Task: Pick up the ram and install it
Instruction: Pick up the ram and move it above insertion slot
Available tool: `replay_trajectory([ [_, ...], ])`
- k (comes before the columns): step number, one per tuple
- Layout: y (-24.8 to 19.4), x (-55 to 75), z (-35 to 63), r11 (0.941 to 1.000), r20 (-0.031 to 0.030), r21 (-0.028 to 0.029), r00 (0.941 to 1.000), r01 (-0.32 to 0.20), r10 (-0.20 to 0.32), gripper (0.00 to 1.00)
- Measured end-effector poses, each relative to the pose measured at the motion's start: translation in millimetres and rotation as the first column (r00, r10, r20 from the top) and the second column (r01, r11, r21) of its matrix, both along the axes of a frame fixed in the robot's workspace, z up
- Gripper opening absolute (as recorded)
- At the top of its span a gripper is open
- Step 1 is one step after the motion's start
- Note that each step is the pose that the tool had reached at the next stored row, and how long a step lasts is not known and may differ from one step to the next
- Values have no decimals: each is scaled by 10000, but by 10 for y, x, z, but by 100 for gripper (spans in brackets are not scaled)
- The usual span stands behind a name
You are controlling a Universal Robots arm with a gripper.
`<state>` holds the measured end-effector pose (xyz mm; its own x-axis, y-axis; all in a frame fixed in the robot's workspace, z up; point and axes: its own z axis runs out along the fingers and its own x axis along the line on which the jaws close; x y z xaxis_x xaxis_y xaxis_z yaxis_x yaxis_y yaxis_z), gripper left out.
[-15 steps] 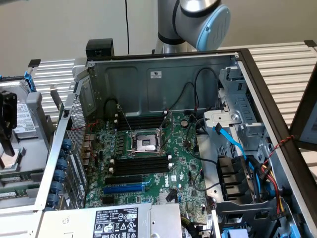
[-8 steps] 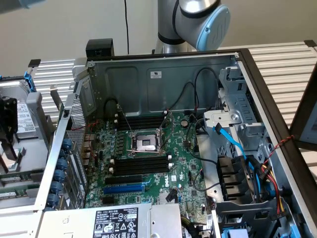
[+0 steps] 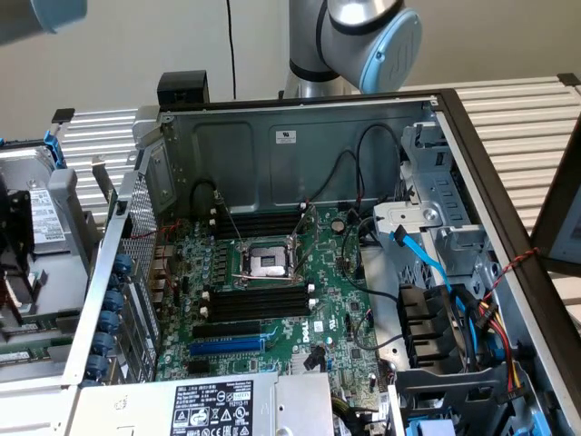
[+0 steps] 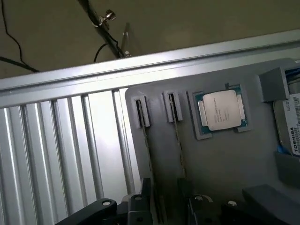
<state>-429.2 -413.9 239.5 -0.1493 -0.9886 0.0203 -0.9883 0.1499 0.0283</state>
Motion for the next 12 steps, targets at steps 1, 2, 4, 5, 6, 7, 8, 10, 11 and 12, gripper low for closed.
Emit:
replay_trajectory([
  [1,0,0,-17,9998,2,0,9998,-180,180,36],
  [2,0,-1,-34,9994,5,0,9994,-359,359,36],
  [4,0,-1,-69,9974,9,0,9974,-724,724,36],
  [5,0,-1,-87,9959,10,0,9959,-909,909,36],
  [6,0,-1,-103,9941,12,-1,9941,-1087,1087,36],
  [7,0,-1,-120,9920,12,-1,9919,-1266,1266,36],
  [8,0,-1,-136,9895,14,0,9895,-1445,1445,36],
  [10,0,-1,-163,9837,11,-1,9837,-1799,1799,36],
  [11,0,-1,-177,9801,13,-1,9801,-1987,1987,36],
  [12,0,-1,-190,9762,13,0,9762,-2168,2168,36],
])
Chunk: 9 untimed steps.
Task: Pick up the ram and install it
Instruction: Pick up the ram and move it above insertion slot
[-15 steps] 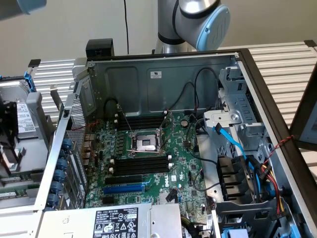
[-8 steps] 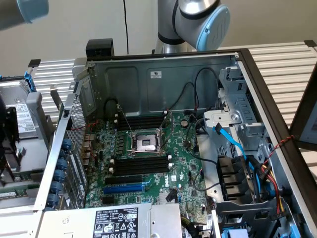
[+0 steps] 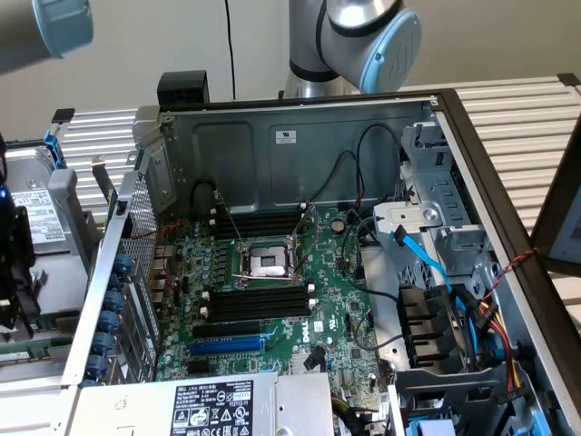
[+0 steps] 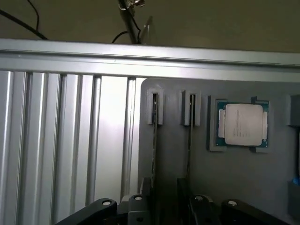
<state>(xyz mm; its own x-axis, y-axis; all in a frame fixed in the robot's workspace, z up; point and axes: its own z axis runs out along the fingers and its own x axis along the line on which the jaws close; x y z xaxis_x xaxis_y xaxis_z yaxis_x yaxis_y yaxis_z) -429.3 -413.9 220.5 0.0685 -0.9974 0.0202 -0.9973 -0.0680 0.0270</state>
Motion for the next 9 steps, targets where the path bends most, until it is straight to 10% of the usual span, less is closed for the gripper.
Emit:
replay_trajectory([
  [9,4,-30,-140,9970,1,0,9970,-772,772,36],
])
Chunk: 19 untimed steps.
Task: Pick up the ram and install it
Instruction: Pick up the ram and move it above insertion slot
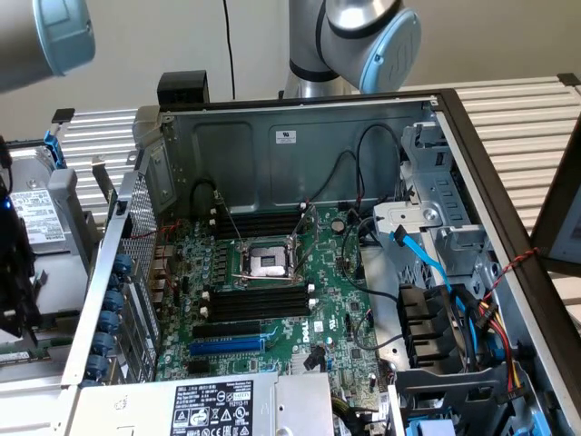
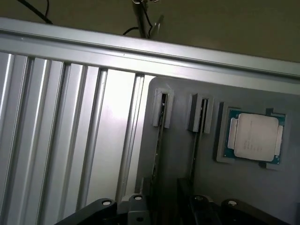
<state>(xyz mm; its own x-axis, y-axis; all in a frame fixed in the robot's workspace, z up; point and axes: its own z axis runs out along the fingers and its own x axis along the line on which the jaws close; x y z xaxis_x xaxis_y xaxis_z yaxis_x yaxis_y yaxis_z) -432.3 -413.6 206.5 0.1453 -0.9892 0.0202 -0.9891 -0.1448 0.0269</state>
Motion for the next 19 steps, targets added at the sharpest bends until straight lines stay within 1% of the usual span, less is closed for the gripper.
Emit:
replay_trajectory([
  [5,-2,-1,-1,10000,-3,-1,10000,2,-2,36],
  [15,-51,1,-10,9998,-3,3,9998,201,-201,36],
  [19,-53,1,-18,9988,-3,84,9989,473,-473,36],
])
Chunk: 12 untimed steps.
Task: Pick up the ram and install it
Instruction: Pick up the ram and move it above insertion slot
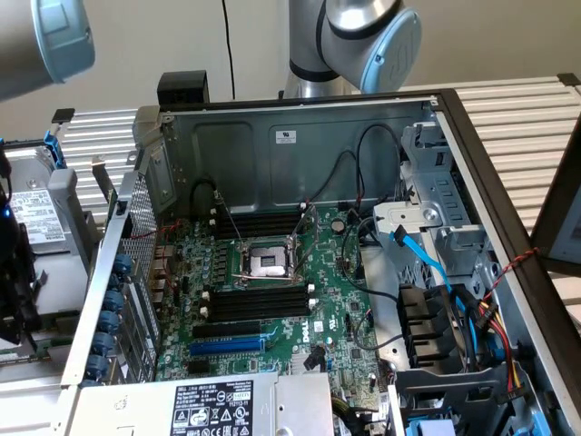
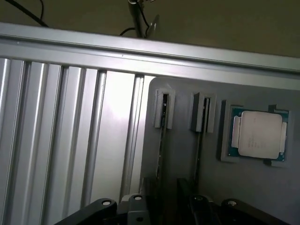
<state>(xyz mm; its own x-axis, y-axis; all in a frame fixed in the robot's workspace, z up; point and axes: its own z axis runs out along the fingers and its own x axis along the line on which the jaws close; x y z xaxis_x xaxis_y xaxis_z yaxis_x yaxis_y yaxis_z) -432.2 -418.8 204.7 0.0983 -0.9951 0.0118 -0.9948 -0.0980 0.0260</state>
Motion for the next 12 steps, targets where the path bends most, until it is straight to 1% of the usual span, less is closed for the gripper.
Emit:
replay_trajectory([
  [2,-1,0,-6,9999,2,9,9999,144,-144,36],
  [8,-5,2,-16,9990,9,7,9990,458,-458,36],
  [10,-5,6,-19,9986,24,8,9986,520,-520,36],
  [12,-5,5,-20,9986,26,8,9986,523,-523,36],
])
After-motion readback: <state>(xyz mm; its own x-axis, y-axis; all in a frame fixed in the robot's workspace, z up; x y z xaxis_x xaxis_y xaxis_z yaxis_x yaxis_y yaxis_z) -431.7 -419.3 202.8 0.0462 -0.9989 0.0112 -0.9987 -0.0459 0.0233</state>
